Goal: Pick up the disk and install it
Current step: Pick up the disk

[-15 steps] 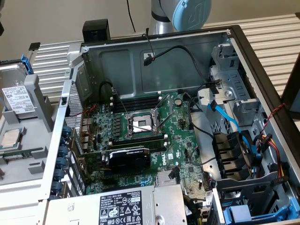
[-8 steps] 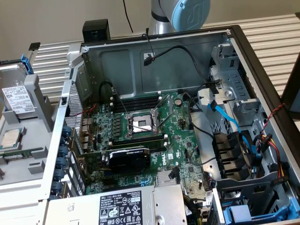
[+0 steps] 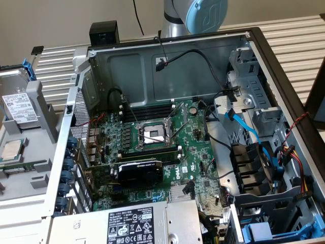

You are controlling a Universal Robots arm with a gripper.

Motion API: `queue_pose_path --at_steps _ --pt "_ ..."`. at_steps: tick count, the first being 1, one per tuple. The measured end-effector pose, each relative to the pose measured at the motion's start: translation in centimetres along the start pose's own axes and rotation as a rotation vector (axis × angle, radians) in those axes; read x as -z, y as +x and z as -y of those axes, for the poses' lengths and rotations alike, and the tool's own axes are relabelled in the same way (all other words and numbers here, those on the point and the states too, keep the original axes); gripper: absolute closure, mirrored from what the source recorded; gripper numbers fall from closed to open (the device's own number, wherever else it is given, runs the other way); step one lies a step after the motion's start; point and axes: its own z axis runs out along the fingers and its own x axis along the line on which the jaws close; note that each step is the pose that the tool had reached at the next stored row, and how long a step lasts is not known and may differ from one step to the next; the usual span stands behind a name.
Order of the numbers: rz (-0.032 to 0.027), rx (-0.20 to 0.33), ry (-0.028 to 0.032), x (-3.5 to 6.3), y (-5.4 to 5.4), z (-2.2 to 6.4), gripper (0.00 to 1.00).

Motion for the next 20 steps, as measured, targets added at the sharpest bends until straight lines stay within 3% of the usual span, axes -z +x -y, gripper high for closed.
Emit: queue_pose_path --at_steps 6,20 --pt "0.0024 0.004 -0.0004 0.00 0.04 0.00 0.89" --pt "-0.0058 0.254 -0.0100 0.00 0.04 0.00 0.89"
